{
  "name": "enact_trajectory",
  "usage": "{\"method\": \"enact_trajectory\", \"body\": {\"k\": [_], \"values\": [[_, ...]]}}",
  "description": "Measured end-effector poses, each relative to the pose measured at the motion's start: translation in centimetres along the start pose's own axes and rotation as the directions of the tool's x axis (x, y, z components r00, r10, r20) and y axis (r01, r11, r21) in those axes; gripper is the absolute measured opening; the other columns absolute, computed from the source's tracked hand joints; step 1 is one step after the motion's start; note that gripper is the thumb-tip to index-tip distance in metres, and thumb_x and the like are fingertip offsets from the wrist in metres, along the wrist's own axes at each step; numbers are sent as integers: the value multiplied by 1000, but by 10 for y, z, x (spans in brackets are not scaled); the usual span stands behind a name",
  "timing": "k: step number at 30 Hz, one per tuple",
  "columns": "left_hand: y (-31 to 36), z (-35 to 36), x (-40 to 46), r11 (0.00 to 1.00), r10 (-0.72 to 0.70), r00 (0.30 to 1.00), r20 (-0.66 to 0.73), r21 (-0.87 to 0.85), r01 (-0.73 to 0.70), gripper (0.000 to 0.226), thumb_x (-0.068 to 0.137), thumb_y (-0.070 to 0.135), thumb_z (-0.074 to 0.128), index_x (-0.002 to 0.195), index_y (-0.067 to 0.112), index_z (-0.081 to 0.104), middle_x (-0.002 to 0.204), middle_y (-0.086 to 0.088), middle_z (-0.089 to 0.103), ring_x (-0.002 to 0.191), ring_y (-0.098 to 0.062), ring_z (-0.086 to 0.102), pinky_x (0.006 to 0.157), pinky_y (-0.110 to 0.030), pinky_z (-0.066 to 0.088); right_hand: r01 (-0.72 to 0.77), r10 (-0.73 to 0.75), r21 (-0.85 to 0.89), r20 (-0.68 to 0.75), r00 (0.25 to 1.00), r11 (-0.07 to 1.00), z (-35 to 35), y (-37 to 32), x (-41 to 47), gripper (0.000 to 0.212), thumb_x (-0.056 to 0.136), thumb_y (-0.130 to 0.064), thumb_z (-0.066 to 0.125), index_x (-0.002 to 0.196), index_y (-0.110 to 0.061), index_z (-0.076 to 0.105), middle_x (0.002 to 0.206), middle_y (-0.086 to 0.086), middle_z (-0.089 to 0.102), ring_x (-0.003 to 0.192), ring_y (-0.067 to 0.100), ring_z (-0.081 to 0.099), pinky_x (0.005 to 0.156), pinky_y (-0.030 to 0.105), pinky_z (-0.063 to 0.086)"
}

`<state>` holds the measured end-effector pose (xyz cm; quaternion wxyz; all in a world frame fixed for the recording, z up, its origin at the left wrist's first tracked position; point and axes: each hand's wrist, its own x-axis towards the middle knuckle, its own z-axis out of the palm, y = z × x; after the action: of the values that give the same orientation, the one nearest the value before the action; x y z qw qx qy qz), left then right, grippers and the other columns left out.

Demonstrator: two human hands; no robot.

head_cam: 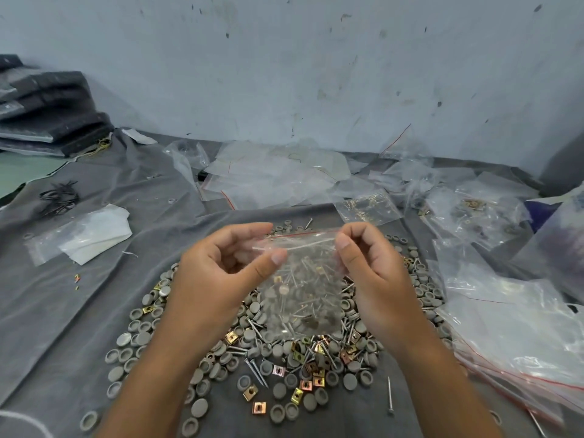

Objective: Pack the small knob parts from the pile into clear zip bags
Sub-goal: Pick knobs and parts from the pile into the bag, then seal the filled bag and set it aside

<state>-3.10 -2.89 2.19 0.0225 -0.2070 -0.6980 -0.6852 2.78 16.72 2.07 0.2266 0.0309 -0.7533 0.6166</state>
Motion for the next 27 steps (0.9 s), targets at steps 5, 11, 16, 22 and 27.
{"method": "enact_trajectory", "body": {"k": [5,11,16,22,27], "values": [[-1,2,1,999,-30,999,35,-29,31,32,69,44,84,99,36,78,91,1,77,83,-14,73,72,-19,56,5,-5,12,-55,998,1000,-1,1,1,17,98,-42,49,93,-28,58,71,-13,48,64,10,41,57,26,41],[1,7,2,993,-52,998,-41,-113,47,22,70,41,78,90,33,79,82,7,74,77,-3,67,70,-12,52,0,1,30,-14,1000,1000,1,4,0,16,104,-33,51,102,-19,60,87,-9,63,81,3,61,73,17,51],[1,6,3,974,-55,996,-66,-222,39,22,71,43,77,88,29,77,86,5,74,82,-4,67,73,-14,52,-10,10,9,15,1000,1000,5,2,-2,27,93,-47,60,101,-21,65,94,4,67,91,21,63,82,31,54],[1,12,0,991,-19,999,43,-135,24,26,72,42,84,91,32,70,102,2,77,93,-14,73,73,-21,57,23,-17,-85,63,998,996,9,3,-6,14,104,-35,52,100,-23,58,76,-20,59,61,-3,53,53,14,44],[1,23,-5,995,90,996,17,47,-90,31,70,31,87,94,32,67,93,4,76,88,-14,73,76,-28,60,93,-70,-216,112,991,972,14,5,-9,14,107,-32,48,95,-28,54,72,-18,51,58,1,43,53,13,35]]}}
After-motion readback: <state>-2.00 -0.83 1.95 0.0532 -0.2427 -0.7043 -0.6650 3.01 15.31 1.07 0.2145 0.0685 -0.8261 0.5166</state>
